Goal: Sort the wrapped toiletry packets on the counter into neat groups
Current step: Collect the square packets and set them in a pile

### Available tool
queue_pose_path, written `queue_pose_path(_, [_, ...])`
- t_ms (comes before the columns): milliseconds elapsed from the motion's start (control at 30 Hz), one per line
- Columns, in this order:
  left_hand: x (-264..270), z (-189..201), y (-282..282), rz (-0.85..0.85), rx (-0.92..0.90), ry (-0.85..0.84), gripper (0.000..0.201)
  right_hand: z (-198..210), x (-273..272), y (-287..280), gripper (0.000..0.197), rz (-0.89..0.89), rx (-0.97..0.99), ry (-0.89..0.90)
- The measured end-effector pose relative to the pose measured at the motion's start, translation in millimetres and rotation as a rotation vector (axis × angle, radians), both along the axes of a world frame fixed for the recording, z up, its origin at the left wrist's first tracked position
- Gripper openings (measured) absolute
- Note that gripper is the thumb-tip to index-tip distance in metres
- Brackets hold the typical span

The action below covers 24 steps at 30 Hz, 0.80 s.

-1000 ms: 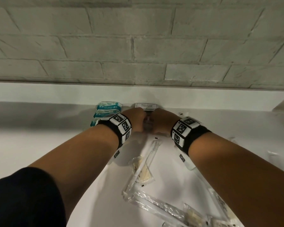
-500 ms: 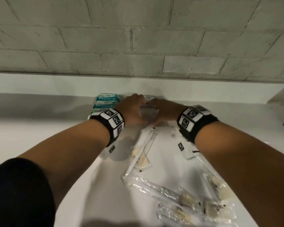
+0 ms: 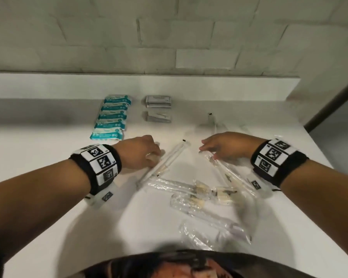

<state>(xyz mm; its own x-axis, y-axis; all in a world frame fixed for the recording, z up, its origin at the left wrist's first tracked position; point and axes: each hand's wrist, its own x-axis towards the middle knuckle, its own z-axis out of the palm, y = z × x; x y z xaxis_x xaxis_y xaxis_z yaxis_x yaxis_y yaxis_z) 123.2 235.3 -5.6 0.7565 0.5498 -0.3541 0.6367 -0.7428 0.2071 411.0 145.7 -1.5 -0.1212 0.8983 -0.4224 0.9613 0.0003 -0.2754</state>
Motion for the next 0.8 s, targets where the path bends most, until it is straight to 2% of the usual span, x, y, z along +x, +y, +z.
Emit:
queue_pose_path(67, [-3,0,-12,-0.010,0.018,0.022,0.040,10,-5,-21,0.038,0.028,0.107,-0.023])
queue_pose_path(133, [-6,-4,-19,-0.003,0.056,0.035,0.039,15,-13,-39,0.027,0.044,0.207,-0.028])
queue_pose_path(267, [-8,-10,-30,0.076,0.085,0.085,0.035,9,-25,-74,0.024,0.038,0.005,-0.137])
queue_pose_path(333, [-12,-8,-34,0.137,0.038,0.137,0.041,9,-21,-86,0.018,0.024,0.001,-0.213])
queue_pose_path(400, [-17,-6,-36,0.136,0.046,0.219,0.043,9,-10,-95,0.022,-0.012,0.009,-0.241])
queue_pose_path(467, [-23,-4,-37,0.139,0.086,0.249,0.037,11,-3,-100,0.026,-0.018,-0.022,-0.258])
queue_pose_path(533, [-25,5,-42,0.211,0.141,0.132,0.026,13,5,-107,0.037,-0.001,-0.053,-0.283])
queue_pose_path(600, [-19,21,-52,0.327,0.199,-0.084,0.023,16,11,-113,0.049,-0.004,-0.071,-0.342])
queue_pose_path(667, [-4,37,-67,0.396,0.210,-0.254,0.018,15,17,-118,0.052,-0.011,-0.052,-0.422])
queue_pose_path(700, [7,43,-76,0.396,0.173,-0.283,0.016,13,20,-119,0.055,-0.002,-0.018,-0.453])
queue_pose_path(800, [45,45,-102,0.331,-0.043,-0.249,0.036,8,27,-117,0.050,0.049,0.049,-0.567])
